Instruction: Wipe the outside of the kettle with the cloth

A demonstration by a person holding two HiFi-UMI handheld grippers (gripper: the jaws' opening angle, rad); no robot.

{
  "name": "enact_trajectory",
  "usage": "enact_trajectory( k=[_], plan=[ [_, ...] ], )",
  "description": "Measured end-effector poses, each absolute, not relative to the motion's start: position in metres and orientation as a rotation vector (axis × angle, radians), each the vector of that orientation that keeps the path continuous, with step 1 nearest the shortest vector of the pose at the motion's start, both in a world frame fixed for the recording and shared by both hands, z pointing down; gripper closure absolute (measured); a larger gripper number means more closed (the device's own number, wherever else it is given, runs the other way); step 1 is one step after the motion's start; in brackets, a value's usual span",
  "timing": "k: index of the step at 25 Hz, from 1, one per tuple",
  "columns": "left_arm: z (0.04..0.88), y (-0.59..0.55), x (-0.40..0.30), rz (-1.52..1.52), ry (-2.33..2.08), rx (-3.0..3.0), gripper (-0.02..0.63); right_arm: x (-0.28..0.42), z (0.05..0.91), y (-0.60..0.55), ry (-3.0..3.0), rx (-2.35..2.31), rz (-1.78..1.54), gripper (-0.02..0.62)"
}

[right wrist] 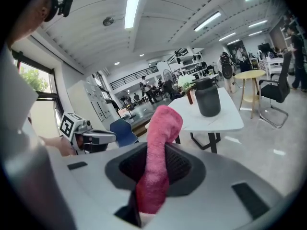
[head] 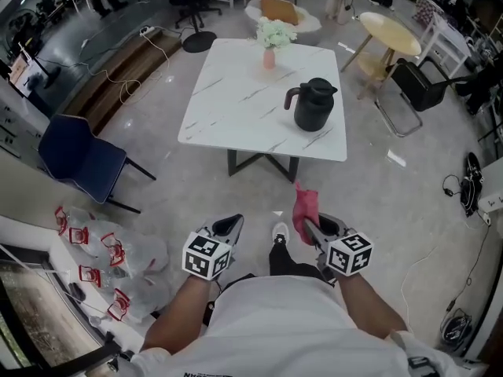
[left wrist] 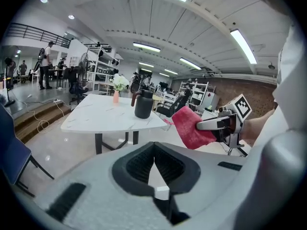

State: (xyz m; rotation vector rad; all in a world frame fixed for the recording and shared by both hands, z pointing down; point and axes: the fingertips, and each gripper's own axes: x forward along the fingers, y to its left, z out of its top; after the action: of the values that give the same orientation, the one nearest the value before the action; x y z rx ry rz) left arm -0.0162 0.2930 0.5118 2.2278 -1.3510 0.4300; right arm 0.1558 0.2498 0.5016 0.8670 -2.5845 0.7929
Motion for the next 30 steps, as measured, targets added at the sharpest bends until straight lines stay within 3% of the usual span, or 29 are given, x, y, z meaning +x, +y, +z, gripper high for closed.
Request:
enact_trajectory(
  k=[14, 30],
  plan=[
    [0.494, 0.140, -0.030, 0.486, -1.413, 2.209, 0.606, 0.117, 0.499, 0.084, -2.634, 0.704, 0.792, 0.497],
    [0.505, 0.080, -0.045, 0.501, -1.400, 2.205, 0.606, 0.102, 0.522, 0.028, -2.607, 0.677, 0.822, 0.497]
  ],
)
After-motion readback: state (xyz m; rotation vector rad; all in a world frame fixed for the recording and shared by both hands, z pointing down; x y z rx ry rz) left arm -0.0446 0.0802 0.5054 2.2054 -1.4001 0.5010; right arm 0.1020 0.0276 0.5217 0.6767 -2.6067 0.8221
